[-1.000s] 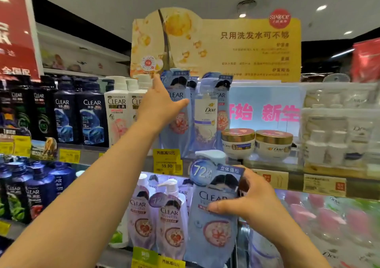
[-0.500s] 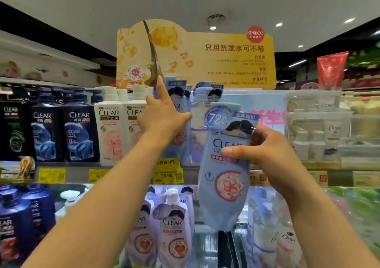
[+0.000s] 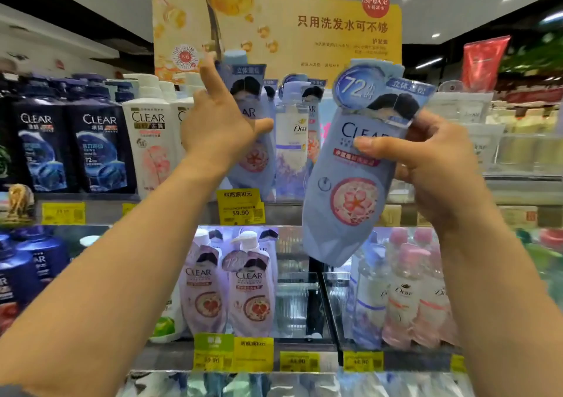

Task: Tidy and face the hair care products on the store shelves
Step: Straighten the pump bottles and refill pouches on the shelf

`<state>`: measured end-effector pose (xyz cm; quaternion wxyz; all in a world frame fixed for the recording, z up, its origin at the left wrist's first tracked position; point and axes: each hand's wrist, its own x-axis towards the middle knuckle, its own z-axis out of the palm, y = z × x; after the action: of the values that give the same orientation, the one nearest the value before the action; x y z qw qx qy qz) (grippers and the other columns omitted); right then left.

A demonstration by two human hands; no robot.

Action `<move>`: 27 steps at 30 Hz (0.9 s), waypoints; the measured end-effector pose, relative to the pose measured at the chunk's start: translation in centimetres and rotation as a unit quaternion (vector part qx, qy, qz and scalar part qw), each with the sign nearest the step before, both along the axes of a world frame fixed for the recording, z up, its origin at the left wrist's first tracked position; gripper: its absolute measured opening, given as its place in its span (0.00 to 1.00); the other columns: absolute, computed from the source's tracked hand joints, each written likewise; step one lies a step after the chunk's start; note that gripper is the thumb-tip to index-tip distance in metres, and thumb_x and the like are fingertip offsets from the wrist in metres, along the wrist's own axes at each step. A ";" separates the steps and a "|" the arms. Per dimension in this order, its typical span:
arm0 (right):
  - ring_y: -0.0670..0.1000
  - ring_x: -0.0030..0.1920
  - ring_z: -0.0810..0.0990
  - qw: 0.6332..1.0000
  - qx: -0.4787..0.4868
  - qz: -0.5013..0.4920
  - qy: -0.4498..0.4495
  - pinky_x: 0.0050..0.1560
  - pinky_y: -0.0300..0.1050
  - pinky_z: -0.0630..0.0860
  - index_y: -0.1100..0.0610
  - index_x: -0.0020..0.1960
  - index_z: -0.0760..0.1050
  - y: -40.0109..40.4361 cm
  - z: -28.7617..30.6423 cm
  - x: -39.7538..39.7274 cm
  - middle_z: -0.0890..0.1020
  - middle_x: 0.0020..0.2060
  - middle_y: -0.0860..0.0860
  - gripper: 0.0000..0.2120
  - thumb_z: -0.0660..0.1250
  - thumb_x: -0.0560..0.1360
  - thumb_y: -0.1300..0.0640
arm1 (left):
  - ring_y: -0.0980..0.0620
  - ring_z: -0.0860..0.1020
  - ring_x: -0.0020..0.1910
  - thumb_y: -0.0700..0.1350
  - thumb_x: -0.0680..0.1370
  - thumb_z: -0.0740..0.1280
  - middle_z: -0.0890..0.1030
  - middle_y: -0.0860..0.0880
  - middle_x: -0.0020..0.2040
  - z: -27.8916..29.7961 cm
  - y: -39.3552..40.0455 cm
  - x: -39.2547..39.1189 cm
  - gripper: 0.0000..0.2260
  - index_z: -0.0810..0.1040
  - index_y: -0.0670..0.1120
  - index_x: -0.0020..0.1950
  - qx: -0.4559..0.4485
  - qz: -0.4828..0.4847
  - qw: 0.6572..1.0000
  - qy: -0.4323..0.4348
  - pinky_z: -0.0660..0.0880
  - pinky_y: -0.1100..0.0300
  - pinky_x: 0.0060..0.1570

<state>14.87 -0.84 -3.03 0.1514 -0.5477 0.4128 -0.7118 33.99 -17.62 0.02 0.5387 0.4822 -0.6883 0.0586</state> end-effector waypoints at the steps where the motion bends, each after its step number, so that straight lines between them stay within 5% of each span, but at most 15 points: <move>1: 0.52 0.44 0.88 1.000 -0.002 -0.004 0.001 0.38 0.43 0.82 0.59 0.55 0.81 0.3 0.0 0.0 0.88 0.45 0.51 0.26 0.79 0.57 0.56 | 0.33 0.78 0.56 0.64 0.65 0.77 0.75 0.38 0.64 0.1 0.5 0.2 0.52 0.51 0.46 0.77 -0.011 -0.009 1.000 0.019 0.75 0.44 0.47; 9: 0.50 0.40 0.88 1.000 0.029 -0.008 0.008 0.34 0.38 0.80 0.56 0.50 0.82 0.1 -0.7 -1.1 0.88 0.41 0.49 0.21 0.78 0.58 0.57 | 0.44 0.79 0.56 0.64 0.62 0.78 0.78 0.51 0.63 1.2 5.5 1.9 0.48 0.58 0.53 0.75 -0.039 -0.120 0.988 0.085 0.77 0.46 0.54; 16: 0.49 0.40 0.88 0.999 0.053 -0.001 0.011 0.34 0.37 0.80 0.57 0.52 0.82 -0.9 -0.1 -2.0 0.88 0.41 0.49 0.21 0.78 0.59 0.58 | 0.53 0.79 0.58 0.63 0.58 0.80 0.77 0.58 0.63 -3.7 8.7 2.3 0.51 0.59 0.59 0.75 0.018 -0.226 0.969 0.096 0.79 0.48 0.56; 21: 0.50 0.42 0.88 0.997 0.054 0.021 0.050 0.37 0.38 0.81 0.57 0.48 0.82 -2.9 2.7 -1.5 0.88 0.42 0.50 0.12 0.78 0.66 0.62 | 0.56 0.78 0.58 0.68 0.52 0.76 0.75 0.65 0.59 -7.3 10.6 3.4 0.53 0.58 0.65 0.74 0.045 -0.233 0.964 0.122 0.79 0.52 0.54; 27: 0.53 0.43 0.88 0.993 0.055 0.066 0.078 0.38 0.42 0.82 0.63 0.52 0.83 -7.5 6.1 1.0 0.88 0.45 0.55 0.14 0.78 0.68 0.64 | 0.53 0.77 0.61 0.66 0.53 0.79 0.75 0.59 0.66 -10.4 11.4 3.8 0.53 0.55 0.68 0.72 0.093 -0.211 0.966 0.115 0.78 0.46 0.58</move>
<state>15.82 -8.34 3.08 0.1952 -0.6189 0.4246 -0.6313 37.77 -6.20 -10.39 0.5669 0.3778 -0.7104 -0.1768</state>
